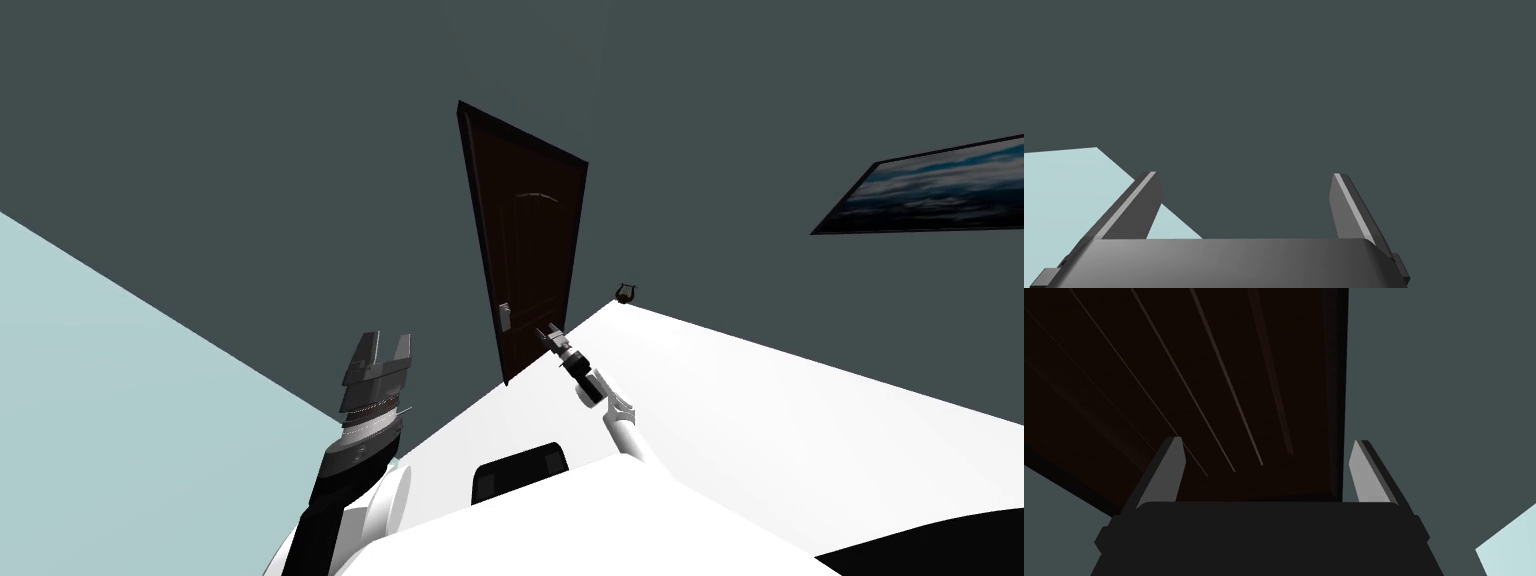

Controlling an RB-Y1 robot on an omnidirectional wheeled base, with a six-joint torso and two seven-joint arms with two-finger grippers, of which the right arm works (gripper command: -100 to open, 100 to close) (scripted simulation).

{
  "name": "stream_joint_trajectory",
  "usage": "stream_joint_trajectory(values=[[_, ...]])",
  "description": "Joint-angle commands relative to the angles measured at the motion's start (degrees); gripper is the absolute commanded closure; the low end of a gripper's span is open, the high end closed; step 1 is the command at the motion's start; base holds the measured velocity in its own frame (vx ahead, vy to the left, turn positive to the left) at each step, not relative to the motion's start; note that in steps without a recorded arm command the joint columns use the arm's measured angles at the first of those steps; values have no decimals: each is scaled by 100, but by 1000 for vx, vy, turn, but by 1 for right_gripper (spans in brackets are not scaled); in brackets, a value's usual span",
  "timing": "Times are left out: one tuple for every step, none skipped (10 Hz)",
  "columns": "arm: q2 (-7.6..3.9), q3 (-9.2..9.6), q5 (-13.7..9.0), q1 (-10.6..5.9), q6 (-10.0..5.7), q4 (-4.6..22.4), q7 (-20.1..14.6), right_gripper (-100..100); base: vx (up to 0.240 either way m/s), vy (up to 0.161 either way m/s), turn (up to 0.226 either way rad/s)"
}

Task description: Pull the door open

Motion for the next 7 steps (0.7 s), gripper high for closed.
stream_joint_trajectory(values=[[18, -44, 176, -86, -50, 219, 116, -100, 90, 63, -14], [23, -62, 282, -143, -62, 335, 167, -100, 85, 61, -21], [28, -81, 388, -201, -75, 452, 218, -100, 89, 52, -18], [33, -100, 494, -258, -87, 568, 269, -100, 102, 55, -14], [39, -117, 592, -310, -98, 674, 316, -100, 92, 45, -14], [45, -133, 684, -360, -109, 774, 360, -100, 95, 41, -13], [52, -149, 775, -409, -120, 874, 404, -100, 95, 43, -16]])
